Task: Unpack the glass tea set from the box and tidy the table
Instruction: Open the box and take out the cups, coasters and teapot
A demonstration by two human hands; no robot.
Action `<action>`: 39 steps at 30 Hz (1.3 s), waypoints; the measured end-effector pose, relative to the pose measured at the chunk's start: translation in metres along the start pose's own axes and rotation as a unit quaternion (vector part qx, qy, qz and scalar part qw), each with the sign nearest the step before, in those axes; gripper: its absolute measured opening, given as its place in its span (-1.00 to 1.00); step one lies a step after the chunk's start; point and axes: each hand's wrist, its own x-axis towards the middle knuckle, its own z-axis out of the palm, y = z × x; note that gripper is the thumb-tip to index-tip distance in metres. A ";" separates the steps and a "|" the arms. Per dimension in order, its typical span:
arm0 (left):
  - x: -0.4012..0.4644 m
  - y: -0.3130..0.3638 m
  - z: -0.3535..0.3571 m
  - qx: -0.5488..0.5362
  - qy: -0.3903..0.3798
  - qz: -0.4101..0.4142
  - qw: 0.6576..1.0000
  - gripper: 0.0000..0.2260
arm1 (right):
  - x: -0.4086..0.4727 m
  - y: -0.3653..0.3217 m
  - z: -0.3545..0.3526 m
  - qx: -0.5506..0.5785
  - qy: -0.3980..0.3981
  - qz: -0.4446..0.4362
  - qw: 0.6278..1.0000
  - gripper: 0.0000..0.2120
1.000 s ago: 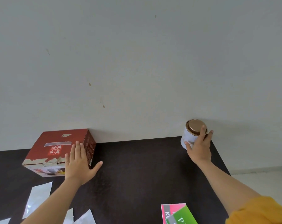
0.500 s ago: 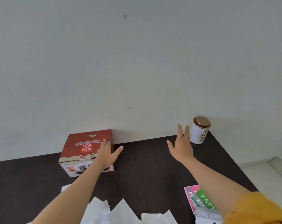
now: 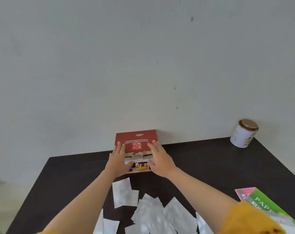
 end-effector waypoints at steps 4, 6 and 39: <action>0.001 -0.012 0.004 0.009 -0.056 0.019 0.998 -0.22 | 0.002 -0.007 0.020 -0.021 -0.065 -0.013 0.998 -0.45; 0.002 -0.014 0.008 0.004 -0.068 0.021 0.997 -0.22 | 0.002 -0.005 0.025 -0.027 -0.067 -0.012 0.997 -0.47; -0.002 0.012 0.039 -0.117 0.140 -0.157 0.971 -0.11 | -0.006 0.016 0.033 0.048 0.029 -0.035 0.998 -0.54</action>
